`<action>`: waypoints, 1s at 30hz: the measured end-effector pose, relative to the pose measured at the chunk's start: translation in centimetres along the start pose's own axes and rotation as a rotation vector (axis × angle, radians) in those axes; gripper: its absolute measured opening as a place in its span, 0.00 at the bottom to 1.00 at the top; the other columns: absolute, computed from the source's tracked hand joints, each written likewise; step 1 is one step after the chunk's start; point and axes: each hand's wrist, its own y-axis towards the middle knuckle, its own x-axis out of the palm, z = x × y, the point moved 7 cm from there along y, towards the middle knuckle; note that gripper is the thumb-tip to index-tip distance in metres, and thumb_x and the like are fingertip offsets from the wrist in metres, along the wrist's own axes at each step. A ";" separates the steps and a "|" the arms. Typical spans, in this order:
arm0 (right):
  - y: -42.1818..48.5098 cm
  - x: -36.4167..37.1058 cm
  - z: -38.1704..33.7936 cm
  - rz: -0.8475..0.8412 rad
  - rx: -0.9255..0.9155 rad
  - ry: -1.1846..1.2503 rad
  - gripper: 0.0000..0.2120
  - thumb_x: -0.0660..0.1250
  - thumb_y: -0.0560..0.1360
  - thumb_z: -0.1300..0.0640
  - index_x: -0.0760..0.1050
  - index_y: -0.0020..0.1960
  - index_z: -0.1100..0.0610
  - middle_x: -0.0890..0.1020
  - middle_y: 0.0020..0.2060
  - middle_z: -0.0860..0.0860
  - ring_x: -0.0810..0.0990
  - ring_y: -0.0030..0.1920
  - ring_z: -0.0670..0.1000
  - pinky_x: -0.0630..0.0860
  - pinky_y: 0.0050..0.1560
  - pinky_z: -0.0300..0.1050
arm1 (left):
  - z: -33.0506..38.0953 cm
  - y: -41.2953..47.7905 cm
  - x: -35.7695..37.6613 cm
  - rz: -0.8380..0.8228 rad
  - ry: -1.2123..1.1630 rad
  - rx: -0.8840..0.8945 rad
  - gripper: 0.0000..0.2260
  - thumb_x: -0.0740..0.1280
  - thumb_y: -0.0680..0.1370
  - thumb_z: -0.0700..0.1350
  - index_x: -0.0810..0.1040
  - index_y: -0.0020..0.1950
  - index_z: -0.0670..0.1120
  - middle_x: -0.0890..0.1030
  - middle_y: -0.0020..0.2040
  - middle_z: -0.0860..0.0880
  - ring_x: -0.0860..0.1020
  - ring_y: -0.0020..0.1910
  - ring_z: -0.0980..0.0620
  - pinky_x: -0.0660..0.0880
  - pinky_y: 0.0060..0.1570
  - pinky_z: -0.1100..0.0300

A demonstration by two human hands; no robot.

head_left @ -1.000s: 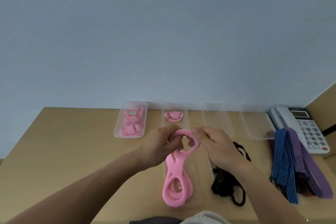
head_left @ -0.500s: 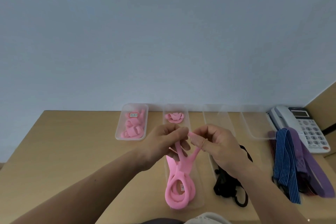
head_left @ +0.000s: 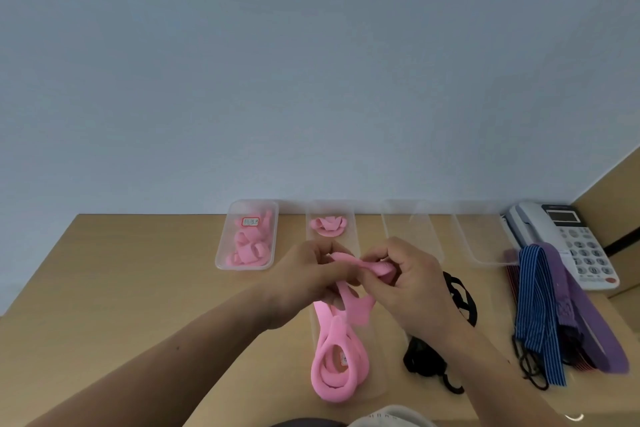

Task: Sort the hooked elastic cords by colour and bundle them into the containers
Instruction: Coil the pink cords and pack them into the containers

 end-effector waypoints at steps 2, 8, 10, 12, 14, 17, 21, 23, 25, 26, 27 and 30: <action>-0.1 0.1 -0.2 0.007 -0.053 -0.032 0.07 0.74 0.70 0.62 0.79 0.41 0.52 0.80 0.36 0.44 0.79 0.37 0.48 0.77 0.35 0.44 | -0.2 0.1 -0.1 0.007 -0.005 -0.021 0.11 0.69 0.77 0.43 0.78 0.50 0.35 0.83 0.47 0.35 0.82 0.45 0.37 0.79 0.52 0.39; -0.2 0.6 0.6 0.003 -0.037 -0.048 0.07 0.75 0.70 0.60 0.80 0.44 0.50 0.81 0.39 0.43 0.81 0.40 0.47 0.79 0.38 0.45 | -0.3 0.4 -0.8 0.079 0.014 0.007 0.05 0.68 0.78 0.36 0.80 0.47 0.34 0.83 0.43 0.35 0.82 0.42 0.39 0.79 0.50 0.40; -0.1 0.7 1.1 -0.016 0.019 -0.023 0.08 0.76 0.69 0.59 0.80 0.44 0.49 0.81 0.40 0.42 0.81 0.41 0.47 0.79 0.39 0.43 | -0.3 0.5 -1.0 0.094 0.025 0.029 0.03 0.69 0.77 0.36 0.81 0.46 0.36 0.84 0.42 0.36 0.81 0.41 0.40 0.80 0.49 0.42; -0.1 0.7 1.6 -0.051 0.105 0.067 0.08 0.77 0.69 0.57 0.81 0.44 0.49 0.81 0.40 0.44 0.81 0.41 0.48 0.80 0.41 0.45 | -0.3 0.6 -1.3 0.115 0.043 0.050 0.01 0.71 0.75 0.36 0.82 0.45 0.39 0.84 0.40 0.39 0.82 0.40 0.42 0.80 0.48 0.45; 0.0 0.7 2.2 -0.081 0.217 0.182 0.08 0.77 0.69 0.53 0.81 0.46 0.50 0.83 0.40 0.47 0.82 0.40 0.50 0.82 0.42 0.47 | -0.2 0.6 -1.6 0.151 0.076 0.076 0.02 0.73 0.74 0.35 0.83 0.45 0.41 0.84 0.38 0.44 0.82 0.40 0.45 0.81 0.46 0.51; 0.2 1.0 2.5 -0.118 0.322 0.288 0.13 0.74 0.68 0.48 0.79 0.50 0.52 0.83 0.38 0.49 0.81 0.34 0.48 0.79 0.39 0.43 | 0.2 0.7 -2.0 0.194 0.167 0.137 0.06 0.74 0.73 0.36 0.83 0.45 0.47 0.84 0.42 0.48 0.83 0.43 0.49 0.81 0.47 0.56; 0.5 1.1 2.1 -0.098 0.317 0.379 0.06 0.72 0.73 0.63 0.78 0.49 0.59 0.81 0.32 0.49 0.79 0.29 0.47 0.76 0.34 0.38 | 0.7 0.7 -1.8 0.188 0.258 0.217 0.09 0.74 0.72 0.39 0.82 0.46 0.52 0.85 0.44 0.50 0.83 0.44 0.51 0.81 0.48 0.53; 0.6 1.0 2.0 -0.061 0.297 0.392 0.06 0.72 0.72 0.66 0.77 0.47 0.60 0.81 0.31 0.46 0.78 0.29 0.44 0.75 0.32 0.36 | 0.6 0.7 -1.6 0.176 0.264 0.210 0.11 0.73 0.70 0.44 0.81 0.51 0.53 0.84 0.45 0.53 0.82 0.45 0.54 0.81 0.48 0.56; 0.6 0.8 1.9 -0.045 0.283 0.400 0.06 0.72 0.72 0.67 0.78 0.47 0.60 0.81 0.32 0.45 0.78 0.29 0.44 0.75 0.32 0.35 | 0.2 0.8 -1.5 0.145 0.258 0.151 0.15 0.73 0.70 0.47 0.79 0.56 0.50 0.83 0.46 0.52 0.83 0.46 0.53 0.81 0.50 0.54; 0.5 0.8 1.8 -0.045 0.277 0.393 0.06 0.72 0.72 0.67 0.78 0.47 0.59 0.81 0.32 0.45 0.78 0.29 0.44 0.75 0.33 0.35 | 0.1 0.9 -1.3 0.113 0.257 0.122 0.14 0.73 0.71 0.47 0.79 0.56 0.47 0.84 0.46 0.49 0.83 0.46 0.51 0.81 0.50 0.51; 0.5 0.8 1.8 -0.048 0.275 0.382 0.07 0.72 0.72 0.67 0.78 0.47 0.59 0.82 0.33 0.46 0.78 0.30 0.44 0.76 0.34 0.36 | 0.0 0.8 -1.1 0.081 0.244 0.104 0.10 0.73 0.74 0.44 0.79 0.54 0.44 0.85 0.46 0.46 0.84 0.46 0.48 0.81 0.50 0.48; 0.1 1.0 2.0 -0.052 0.282 0.370 0.08 0.72 0.72 0.67 0.78 0.47 0.57 0.82 0.35 0.47 0.80 0.33 0.46 0.77 0.36 0.40 | 0.0 0.5 -1.0 0.055 0.171 0.076 0.05 0.70 0.77 0.38 0.78 0.50 0.38 0.85 0.44 0.40 0.84 0.43 0.43 0.82 0.48 0.46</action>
